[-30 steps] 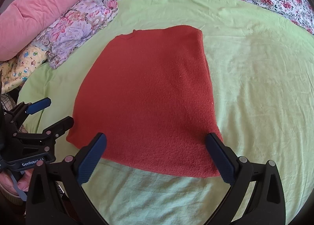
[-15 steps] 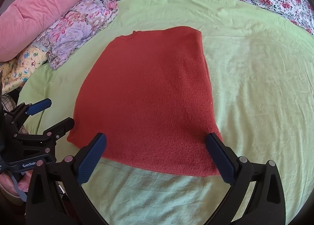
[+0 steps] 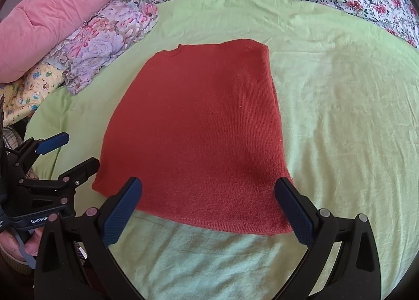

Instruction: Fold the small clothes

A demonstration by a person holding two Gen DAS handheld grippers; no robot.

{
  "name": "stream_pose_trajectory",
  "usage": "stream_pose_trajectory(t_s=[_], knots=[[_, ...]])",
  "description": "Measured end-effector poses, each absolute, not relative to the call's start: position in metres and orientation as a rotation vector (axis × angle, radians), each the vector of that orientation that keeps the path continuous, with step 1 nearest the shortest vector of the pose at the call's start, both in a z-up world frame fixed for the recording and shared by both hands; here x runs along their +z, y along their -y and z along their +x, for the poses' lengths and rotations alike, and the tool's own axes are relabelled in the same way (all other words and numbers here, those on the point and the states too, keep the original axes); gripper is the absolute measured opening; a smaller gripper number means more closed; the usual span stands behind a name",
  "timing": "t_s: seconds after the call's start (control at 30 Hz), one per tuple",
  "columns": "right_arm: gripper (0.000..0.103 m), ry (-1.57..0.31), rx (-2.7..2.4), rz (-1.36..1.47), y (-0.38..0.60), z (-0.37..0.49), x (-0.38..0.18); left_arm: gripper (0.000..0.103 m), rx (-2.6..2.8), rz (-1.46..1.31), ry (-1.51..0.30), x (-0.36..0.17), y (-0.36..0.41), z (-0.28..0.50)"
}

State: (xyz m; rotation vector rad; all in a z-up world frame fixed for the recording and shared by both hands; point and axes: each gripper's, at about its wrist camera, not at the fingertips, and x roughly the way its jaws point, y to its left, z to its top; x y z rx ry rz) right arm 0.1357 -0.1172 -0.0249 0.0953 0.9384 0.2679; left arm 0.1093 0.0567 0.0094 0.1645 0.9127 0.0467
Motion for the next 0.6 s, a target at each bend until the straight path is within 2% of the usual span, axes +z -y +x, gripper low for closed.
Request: stream_pose_trajectory(t_s=[0.6], knots=[[0.101, -0.935, 0.268, 0.095, 0.1173, 0.1347, -0.0239, 0.089, 0.046, 0.163, -0.912, 0.011, -0.0555, 0.1086]])
